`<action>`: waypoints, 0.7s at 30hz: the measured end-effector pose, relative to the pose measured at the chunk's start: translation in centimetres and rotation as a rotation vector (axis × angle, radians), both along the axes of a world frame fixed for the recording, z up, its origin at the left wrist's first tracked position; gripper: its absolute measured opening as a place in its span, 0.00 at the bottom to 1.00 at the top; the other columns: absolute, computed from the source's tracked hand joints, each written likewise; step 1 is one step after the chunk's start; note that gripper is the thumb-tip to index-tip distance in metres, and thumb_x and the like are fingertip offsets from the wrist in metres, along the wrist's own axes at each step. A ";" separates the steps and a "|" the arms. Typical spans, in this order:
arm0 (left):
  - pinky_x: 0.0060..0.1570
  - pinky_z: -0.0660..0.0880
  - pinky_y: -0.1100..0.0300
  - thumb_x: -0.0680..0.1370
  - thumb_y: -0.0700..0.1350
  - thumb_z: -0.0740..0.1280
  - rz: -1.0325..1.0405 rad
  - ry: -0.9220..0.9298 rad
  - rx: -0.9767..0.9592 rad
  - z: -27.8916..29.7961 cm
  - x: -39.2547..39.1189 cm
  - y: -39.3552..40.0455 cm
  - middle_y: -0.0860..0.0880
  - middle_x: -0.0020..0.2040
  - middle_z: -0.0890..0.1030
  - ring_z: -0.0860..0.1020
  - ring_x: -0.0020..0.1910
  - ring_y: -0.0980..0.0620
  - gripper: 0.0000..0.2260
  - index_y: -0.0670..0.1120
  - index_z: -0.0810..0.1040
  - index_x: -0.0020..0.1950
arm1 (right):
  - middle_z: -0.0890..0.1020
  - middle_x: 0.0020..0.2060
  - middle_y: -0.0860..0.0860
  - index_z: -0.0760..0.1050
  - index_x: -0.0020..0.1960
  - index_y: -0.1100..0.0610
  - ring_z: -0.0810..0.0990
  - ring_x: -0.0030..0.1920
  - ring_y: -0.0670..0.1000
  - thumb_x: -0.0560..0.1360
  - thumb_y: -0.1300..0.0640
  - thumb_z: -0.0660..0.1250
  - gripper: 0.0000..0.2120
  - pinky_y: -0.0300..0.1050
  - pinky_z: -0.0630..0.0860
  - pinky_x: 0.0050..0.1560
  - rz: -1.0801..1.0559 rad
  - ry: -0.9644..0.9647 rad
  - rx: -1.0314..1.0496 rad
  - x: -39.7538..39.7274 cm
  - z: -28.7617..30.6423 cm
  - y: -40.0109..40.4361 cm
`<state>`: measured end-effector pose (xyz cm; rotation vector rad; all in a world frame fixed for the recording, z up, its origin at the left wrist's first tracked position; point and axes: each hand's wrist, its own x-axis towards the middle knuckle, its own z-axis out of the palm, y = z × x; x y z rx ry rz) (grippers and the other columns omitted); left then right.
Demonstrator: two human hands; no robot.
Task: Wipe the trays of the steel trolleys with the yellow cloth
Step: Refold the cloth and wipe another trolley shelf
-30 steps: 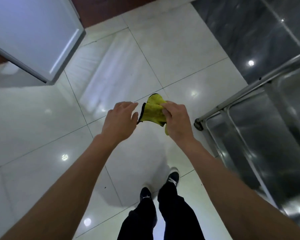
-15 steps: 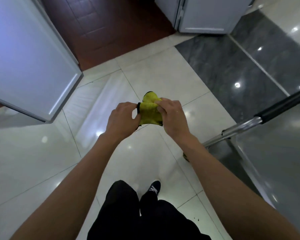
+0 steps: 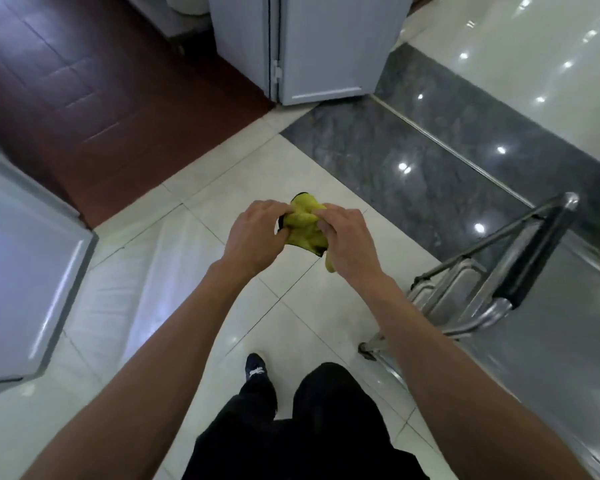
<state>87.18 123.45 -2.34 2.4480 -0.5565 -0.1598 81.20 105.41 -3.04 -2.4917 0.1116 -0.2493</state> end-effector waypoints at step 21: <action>0.44 0.78 0.46 0.77 0.45 0.67 -0.431 -0.072 0.054 4.2 25.6 -23.1 0.48 0.46 0.84 0.80 0.43 0.43 0.04 0.50 0.78 0.51 | 0.79 0.40 0.41 0.76 0.55 0.44 0.77 0.40 0.44 0.79 0.50 0.62 0.07 0.45 0.73 0.41 -0.372 0.051 0.410 17.2 -0.7 -17.9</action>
